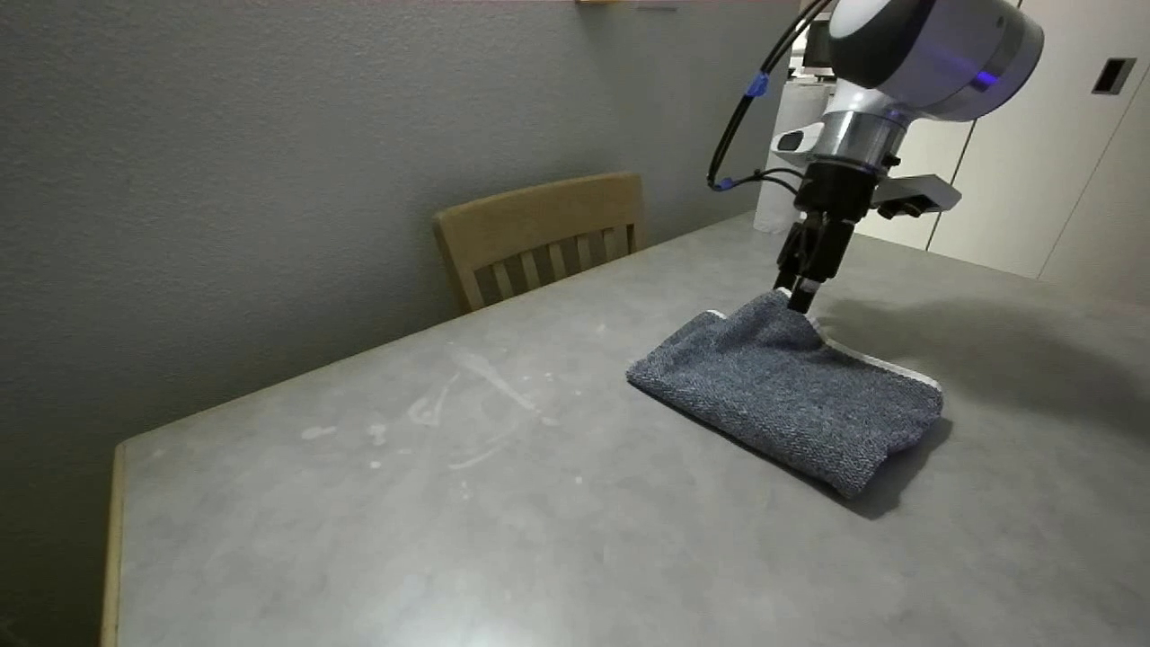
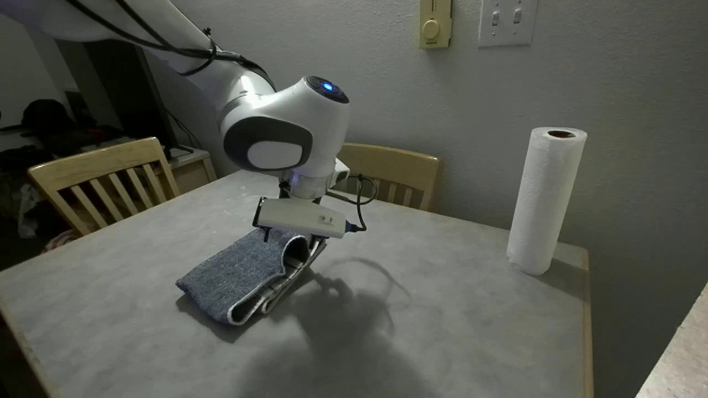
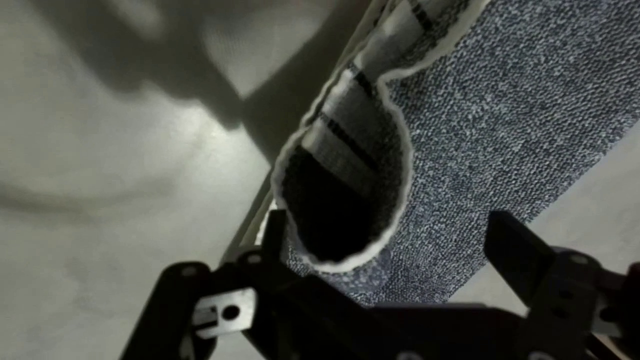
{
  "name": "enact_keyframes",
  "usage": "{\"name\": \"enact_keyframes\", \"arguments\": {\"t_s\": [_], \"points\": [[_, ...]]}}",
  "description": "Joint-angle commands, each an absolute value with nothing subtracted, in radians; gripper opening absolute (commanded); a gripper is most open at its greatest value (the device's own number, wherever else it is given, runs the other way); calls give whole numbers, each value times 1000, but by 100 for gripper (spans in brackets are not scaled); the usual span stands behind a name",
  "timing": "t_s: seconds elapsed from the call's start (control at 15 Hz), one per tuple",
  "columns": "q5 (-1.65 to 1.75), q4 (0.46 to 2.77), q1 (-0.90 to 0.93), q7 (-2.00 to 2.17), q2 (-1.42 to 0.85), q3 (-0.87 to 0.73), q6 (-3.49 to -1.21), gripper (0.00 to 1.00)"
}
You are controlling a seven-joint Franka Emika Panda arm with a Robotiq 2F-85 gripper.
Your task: Unfold the grey towel.
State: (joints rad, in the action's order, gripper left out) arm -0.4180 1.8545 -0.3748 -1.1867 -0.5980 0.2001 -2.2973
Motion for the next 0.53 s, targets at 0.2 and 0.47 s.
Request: {"name": "enact_keyframes", "arguments": {"t_s": [0.2, 0.47], "points": [[-423, 1820, -327, -1203, -614, 163, -2306, 100], [-426, 1804, -323, -1209, -636, 162, -2306, 100]]}}
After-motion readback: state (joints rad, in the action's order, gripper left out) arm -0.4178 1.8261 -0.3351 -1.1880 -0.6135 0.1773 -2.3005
